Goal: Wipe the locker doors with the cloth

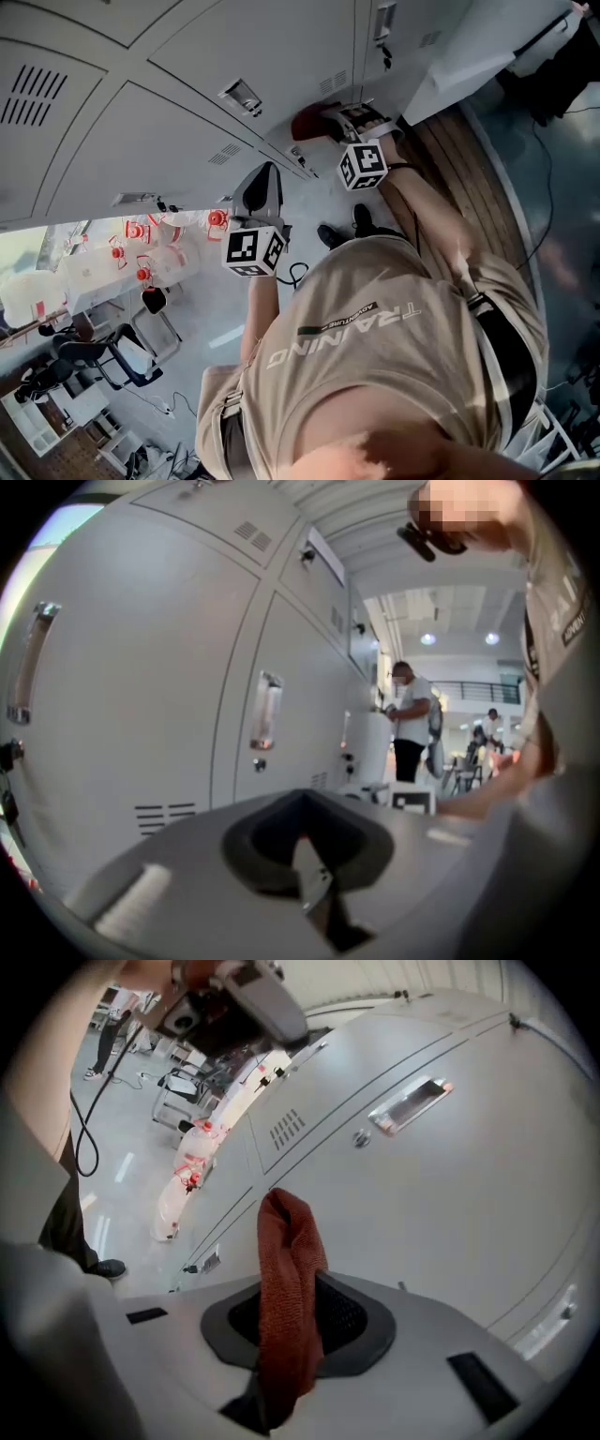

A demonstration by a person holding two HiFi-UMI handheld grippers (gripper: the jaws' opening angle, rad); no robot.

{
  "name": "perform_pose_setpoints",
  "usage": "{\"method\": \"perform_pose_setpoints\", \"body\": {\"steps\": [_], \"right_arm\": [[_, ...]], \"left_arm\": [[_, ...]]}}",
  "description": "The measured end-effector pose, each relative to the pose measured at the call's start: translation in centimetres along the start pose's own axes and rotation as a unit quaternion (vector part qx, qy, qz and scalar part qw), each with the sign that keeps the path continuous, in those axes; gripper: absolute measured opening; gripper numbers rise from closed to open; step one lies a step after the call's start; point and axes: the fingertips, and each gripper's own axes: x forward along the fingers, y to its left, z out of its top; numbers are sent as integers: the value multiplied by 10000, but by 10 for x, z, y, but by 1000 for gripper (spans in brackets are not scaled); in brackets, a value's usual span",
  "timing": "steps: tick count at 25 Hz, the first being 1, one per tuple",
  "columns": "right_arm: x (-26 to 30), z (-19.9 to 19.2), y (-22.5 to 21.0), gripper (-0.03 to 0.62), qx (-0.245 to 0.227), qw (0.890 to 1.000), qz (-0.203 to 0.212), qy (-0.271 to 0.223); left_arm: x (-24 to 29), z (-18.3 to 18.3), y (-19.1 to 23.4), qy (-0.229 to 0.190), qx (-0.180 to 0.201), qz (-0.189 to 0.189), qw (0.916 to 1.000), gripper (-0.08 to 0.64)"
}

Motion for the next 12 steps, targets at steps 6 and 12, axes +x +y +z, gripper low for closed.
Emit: {"method": "perform_pose_setpoints", "body": {"steps": [6,12], "right_arm": [[-91,45,-88,66,-83,9930,-1041,-549],[-175,82,-186,66,-536,9720,-2122,-854]], "left_arm": [[16,16,-5,-200,94,-254,9994,6],[35,30,-22,-379,86,-511,9979,6]]}}
